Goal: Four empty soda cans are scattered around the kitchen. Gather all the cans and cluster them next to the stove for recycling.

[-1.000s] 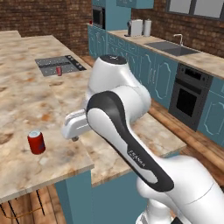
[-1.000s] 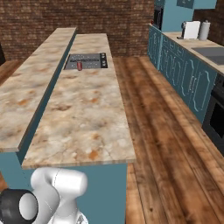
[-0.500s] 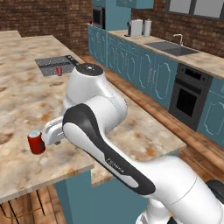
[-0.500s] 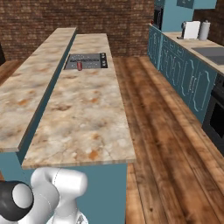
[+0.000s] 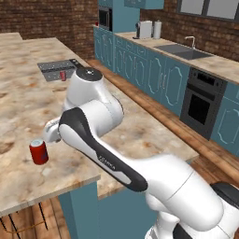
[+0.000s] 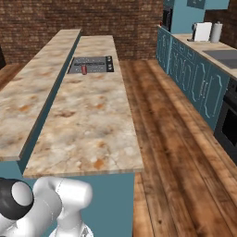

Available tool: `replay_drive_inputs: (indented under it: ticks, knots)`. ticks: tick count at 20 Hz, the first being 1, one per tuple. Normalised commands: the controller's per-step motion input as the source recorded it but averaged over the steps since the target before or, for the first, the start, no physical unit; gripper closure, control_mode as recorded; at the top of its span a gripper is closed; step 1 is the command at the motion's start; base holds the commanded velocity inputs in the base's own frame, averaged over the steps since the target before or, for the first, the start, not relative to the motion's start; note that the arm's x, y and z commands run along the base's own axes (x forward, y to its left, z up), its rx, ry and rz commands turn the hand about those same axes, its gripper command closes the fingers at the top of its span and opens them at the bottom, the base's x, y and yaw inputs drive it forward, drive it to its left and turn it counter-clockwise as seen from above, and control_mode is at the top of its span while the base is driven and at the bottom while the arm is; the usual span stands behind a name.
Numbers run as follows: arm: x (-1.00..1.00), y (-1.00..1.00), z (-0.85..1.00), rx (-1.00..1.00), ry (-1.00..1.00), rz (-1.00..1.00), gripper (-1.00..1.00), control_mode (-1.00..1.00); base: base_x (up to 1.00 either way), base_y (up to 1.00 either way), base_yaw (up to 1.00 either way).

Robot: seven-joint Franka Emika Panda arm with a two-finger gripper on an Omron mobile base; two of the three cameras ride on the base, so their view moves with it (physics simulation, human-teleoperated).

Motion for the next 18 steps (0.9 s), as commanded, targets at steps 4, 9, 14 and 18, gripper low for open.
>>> replay_drive_inputs:
  ticks: [4,9,14,18]
  knots:
    - [0.26,0.49,0.0,0.0,0.0,-0.02,-1.0,-1.0,0.0,0.0,0.0]
    - [0.29,0.47,-0.12,0.0,0.0,0.0,-1.0,-1.0,0.0,0.0,0.0]
    - [0.33,0.26,-0.41,0.0,0.05,0.0,-1.0,-1.0,0.0,0.0,0.0]
    - [0.32,0.19,-0.38,0.0,0.06,0.0,-1.0,-1.0,0.0,0.0,0.0]
